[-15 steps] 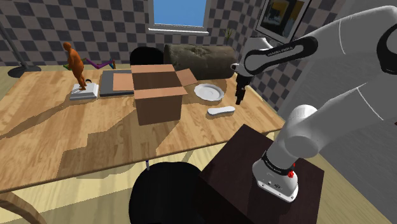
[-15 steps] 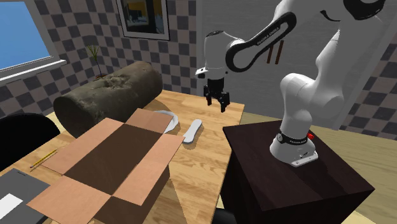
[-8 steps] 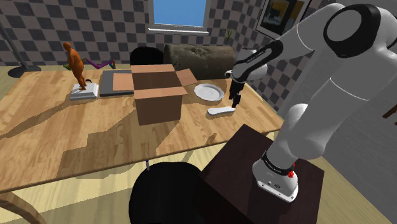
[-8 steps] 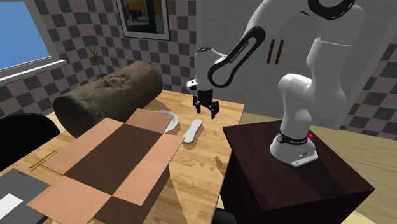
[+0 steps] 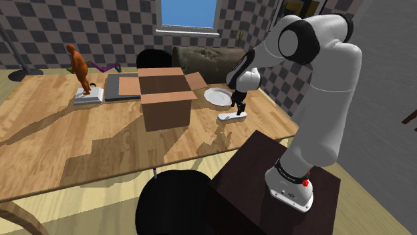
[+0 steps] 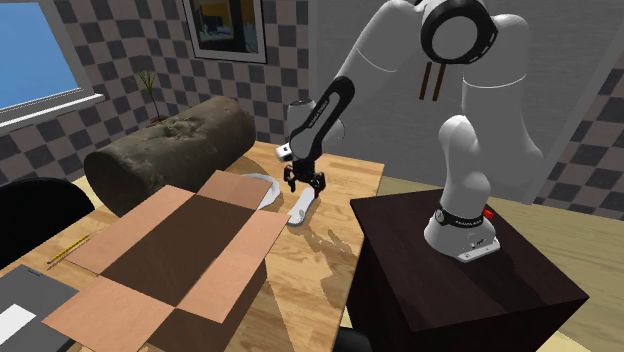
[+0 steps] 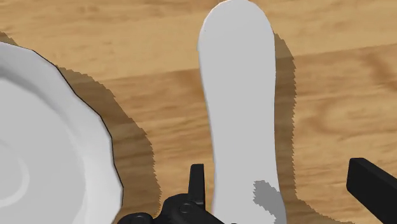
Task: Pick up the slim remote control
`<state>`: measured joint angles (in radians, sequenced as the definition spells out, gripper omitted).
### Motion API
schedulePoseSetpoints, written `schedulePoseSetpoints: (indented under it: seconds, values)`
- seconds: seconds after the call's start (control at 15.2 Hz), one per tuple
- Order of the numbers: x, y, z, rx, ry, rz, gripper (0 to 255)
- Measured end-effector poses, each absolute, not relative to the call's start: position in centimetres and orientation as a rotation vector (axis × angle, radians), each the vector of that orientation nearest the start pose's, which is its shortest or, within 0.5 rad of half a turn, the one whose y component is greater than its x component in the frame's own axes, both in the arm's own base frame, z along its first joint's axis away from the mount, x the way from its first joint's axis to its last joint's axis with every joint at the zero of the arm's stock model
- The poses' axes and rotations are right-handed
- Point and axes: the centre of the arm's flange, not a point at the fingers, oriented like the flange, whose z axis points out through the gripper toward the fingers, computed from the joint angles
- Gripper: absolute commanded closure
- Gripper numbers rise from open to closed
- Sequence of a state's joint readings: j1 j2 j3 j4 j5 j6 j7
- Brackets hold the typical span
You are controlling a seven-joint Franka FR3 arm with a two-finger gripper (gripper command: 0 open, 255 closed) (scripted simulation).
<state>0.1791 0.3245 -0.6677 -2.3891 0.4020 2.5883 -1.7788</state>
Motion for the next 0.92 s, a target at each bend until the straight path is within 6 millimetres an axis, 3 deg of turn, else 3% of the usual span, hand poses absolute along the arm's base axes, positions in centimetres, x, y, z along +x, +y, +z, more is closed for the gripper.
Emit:
schedulePoseSetpoints:
  seconds: [0.59,0.66,0.92]
  values:
    - [43.7,-25.3,16.1,-2.738,-1.495,0.001,0]
    - [43.6,-25.3,15.8,-2.737,-1.495,0.001,255]
    - [43.6,-25.4,15.7,-2.737,-1.496,-0.002,255]
